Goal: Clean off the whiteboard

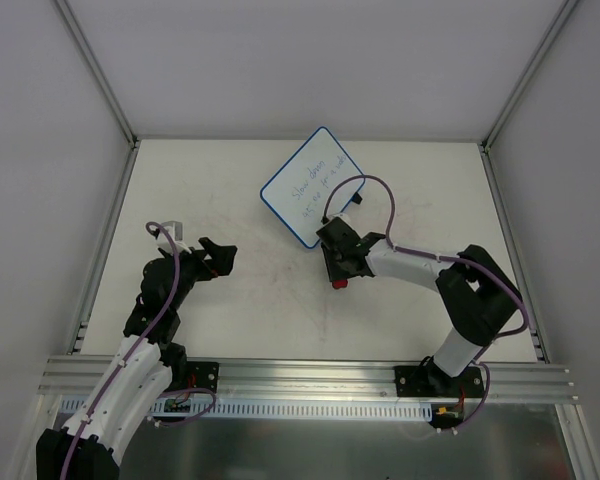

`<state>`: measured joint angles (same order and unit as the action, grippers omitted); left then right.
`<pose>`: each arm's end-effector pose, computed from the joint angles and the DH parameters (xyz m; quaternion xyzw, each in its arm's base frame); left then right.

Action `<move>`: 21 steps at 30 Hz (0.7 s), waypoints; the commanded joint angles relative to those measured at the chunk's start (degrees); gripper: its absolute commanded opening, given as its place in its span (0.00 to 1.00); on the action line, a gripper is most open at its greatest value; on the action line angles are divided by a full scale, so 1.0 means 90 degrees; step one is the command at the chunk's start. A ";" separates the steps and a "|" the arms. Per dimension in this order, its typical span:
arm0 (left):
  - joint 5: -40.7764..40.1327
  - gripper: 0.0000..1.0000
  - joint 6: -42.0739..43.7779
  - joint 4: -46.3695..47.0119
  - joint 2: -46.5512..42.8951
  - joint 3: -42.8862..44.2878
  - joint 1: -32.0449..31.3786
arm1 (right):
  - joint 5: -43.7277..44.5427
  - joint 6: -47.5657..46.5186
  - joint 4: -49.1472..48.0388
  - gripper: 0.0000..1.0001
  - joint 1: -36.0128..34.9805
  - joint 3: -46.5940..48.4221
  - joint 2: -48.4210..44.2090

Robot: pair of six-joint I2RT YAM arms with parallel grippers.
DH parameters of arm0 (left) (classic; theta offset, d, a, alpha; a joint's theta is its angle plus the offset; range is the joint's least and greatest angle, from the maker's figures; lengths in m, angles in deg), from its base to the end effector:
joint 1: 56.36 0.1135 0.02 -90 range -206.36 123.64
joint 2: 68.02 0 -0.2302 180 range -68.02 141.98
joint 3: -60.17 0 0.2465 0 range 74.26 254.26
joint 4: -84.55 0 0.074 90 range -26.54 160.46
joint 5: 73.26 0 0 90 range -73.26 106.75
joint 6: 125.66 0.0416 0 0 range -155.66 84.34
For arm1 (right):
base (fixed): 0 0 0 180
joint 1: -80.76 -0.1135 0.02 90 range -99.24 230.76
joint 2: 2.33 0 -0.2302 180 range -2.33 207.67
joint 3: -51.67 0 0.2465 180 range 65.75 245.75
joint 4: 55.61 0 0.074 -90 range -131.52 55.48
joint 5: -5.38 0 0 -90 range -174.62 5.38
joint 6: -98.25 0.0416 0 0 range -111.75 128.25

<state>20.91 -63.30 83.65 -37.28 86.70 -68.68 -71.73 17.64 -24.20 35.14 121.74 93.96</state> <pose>0.1781 -0.0420 0.2028 -0.0740 0.7341 -0.2557 0.6247 0.2358 0.2277 0.1367 -0.2670 0.9167 0.0323 0.2955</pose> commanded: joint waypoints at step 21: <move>0.1324 0.96 -0.0757 0.3737 0.1505 -0.0533 -0.0018 | -0.1363 -0.0867 0.0009 0.00 0.0363 0.1034 -0.1764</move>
<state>30.04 -67.24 105.21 -25.85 83.16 -68.68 -80.85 11.94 -23.90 38.11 126.20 78.64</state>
